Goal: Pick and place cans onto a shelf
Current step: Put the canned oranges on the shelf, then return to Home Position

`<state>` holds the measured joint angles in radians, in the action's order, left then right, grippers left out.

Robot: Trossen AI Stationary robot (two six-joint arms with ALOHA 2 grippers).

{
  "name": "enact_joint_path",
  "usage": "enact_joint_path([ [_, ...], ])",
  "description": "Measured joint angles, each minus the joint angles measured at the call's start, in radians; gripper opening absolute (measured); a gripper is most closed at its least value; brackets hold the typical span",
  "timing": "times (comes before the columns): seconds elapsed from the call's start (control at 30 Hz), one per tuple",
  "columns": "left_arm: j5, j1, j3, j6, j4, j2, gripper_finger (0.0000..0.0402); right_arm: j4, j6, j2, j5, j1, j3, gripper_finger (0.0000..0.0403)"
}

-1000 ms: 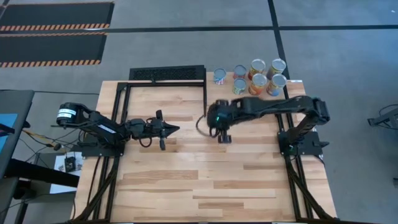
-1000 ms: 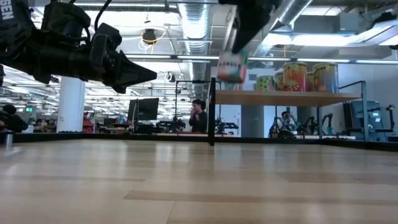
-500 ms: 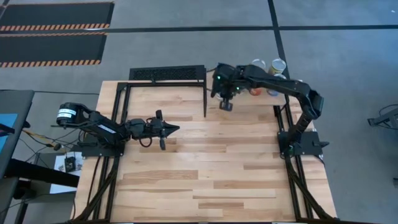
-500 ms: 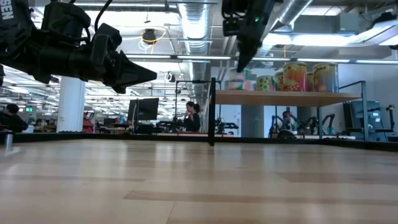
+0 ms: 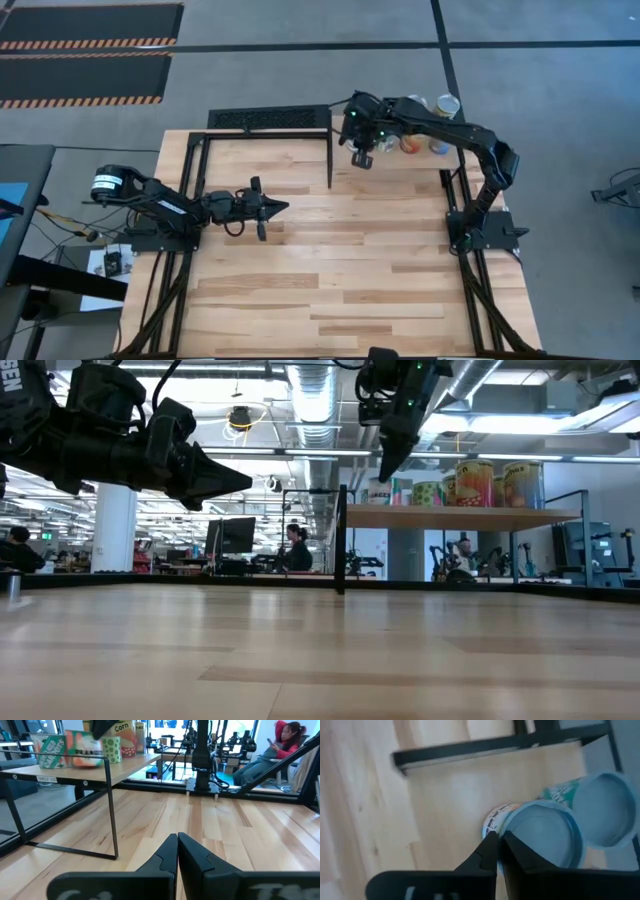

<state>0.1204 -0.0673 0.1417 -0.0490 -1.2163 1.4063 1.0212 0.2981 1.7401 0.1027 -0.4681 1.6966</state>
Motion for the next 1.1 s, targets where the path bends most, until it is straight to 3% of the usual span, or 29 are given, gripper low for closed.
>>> enact_joint_path([
  [0.7, 0.0, 0.0, 0.0, 0.0, -0.001, 0.0, 0.0, -0.029, 0.002, -0.001, 0.008, 0.008, 0.0, 0.0102],
  [0.9, 0.0, 0.0, 0.0, 0.002, 0.012, 0.0, 0.0, -0.056, 0.04, -0.078, -0.007, 0.049, -0.018, 0.0062],
  [1.0, 0.0, 0.0, 0.0, 0.008, 0.017, 0.0, 0.0, -0.178, 0.041, -0.145, -0.042, 0.076, -0.114, 0.0017],
  [1.1, -0.025, 0.0, 0.0, 0.008, 0.012, 0.0, 0.0, -0.37, 0.036, -0.238, -0.093, 0.117, -0.284, 0.0013],
])
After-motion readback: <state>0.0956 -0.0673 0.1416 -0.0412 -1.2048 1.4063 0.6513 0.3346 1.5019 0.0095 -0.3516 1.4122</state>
